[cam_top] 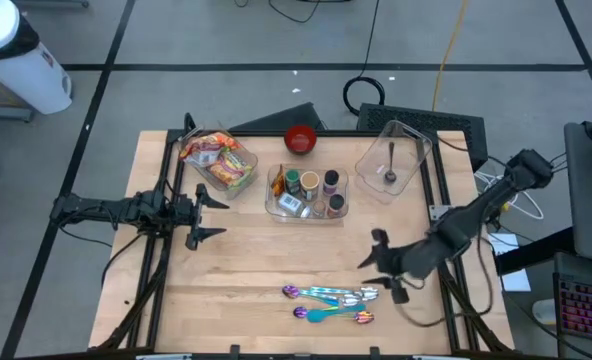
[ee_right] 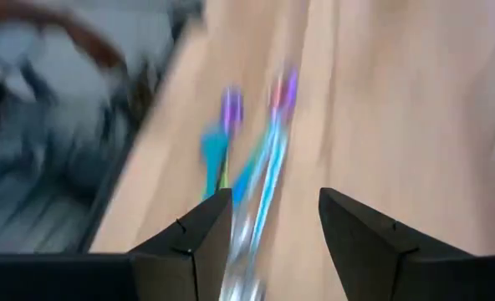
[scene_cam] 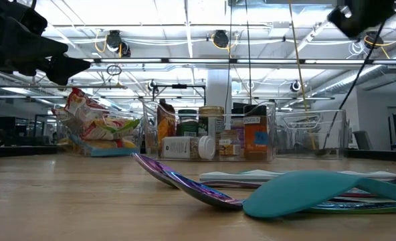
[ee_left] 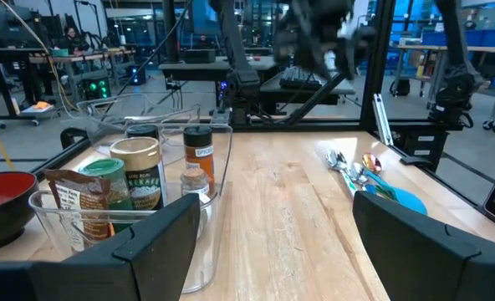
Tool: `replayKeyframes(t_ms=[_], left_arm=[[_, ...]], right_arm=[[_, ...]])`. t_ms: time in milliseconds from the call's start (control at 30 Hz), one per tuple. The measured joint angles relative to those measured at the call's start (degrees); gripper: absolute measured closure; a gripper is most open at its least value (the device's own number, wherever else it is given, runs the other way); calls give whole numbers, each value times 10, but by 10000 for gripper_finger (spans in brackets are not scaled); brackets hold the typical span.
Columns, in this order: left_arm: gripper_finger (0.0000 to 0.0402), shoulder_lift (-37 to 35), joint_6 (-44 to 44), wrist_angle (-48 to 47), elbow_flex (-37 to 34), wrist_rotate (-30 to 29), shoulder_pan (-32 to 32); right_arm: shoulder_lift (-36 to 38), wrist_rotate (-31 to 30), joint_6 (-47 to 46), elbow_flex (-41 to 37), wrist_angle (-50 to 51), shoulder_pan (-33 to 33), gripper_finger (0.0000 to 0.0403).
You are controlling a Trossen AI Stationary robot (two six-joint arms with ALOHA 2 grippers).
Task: Pick & Place Food Item
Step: Put the top silver spoon into the right transparent bin
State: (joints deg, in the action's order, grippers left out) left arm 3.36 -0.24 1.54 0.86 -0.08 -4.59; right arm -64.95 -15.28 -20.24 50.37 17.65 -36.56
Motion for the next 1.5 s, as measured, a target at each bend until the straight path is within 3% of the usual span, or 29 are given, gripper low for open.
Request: replayKeyframes(t_ms=[100, 200, 533, 967, 1167, 1500], left_arm=[[78, 0, 0, 0, 0, 0, 0], [78, 0, 0, 0, 0, 0, 0], [78, 0, 0, 0, 0, 0, 0], [78, 0, 0, 0, 0, 0, 0], [78, 0, 0, 0, 0, 0, 0], [78, 0, 0, 0, 0, 0, 0]], right_arm=[[-45, 72, -98, 11, 91, 4, 229], [-71, 144, -198, 0, 117, 17, 229], [-79, 290, -339, -108, 8, 47, 231], [-79, 300, -421, -233, -175, 58, 230], [-91, 278, -422, -249, -207, 65, 231], [-146, 303, -427, -248, -289, 65, 232]])
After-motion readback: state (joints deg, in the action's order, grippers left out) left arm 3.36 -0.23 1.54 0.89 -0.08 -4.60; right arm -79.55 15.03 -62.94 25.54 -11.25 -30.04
